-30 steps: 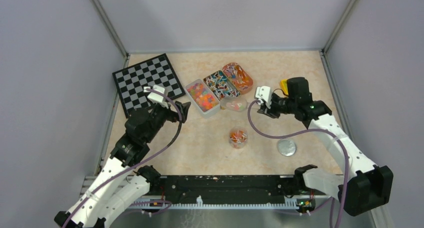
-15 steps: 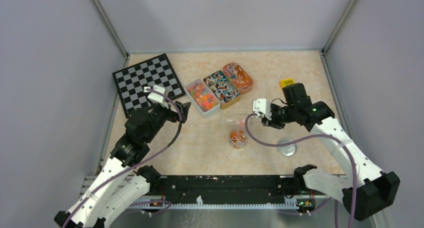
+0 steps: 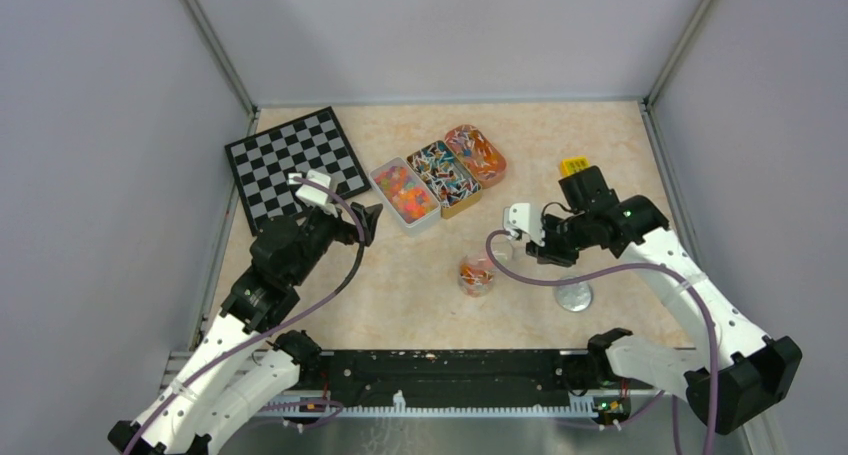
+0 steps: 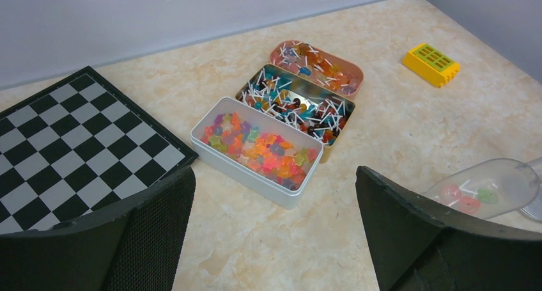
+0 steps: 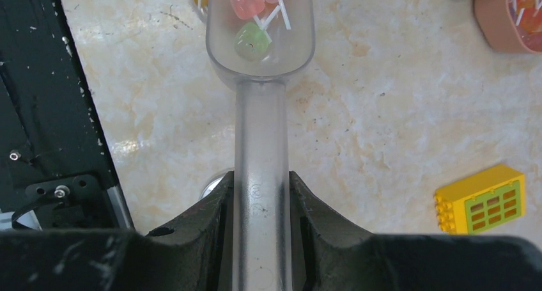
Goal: Pack the candies
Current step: Place the fake candies in the packing bottle.
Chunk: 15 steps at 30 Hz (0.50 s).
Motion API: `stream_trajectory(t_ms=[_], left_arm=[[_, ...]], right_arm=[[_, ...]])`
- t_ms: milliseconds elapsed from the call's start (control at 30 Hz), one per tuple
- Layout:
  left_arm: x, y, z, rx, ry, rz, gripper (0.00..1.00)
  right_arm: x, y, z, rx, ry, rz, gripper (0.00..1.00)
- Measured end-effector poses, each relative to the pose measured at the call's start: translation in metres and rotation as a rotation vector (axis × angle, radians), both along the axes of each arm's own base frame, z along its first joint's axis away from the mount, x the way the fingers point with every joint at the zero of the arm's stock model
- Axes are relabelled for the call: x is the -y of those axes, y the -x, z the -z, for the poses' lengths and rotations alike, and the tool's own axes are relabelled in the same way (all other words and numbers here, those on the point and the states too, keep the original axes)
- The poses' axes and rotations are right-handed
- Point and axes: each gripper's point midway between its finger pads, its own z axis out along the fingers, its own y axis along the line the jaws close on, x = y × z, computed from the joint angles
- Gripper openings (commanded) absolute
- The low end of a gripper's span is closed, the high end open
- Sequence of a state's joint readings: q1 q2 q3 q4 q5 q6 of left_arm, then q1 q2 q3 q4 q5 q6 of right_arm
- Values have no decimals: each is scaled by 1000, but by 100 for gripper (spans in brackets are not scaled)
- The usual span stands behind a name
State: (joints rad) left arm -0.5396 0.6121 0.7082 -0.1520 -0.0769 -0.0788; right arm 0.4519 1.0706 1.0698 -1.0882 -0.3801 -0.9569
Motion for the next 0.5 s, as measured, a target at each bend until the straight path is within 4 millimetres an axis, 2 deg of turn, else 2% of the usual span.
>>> stream_trajectory(t_ms=[500], left_arm=[[0,0,0,0,0,0,99]], right_arm=[[13,14,11,-86,88,40,0]])
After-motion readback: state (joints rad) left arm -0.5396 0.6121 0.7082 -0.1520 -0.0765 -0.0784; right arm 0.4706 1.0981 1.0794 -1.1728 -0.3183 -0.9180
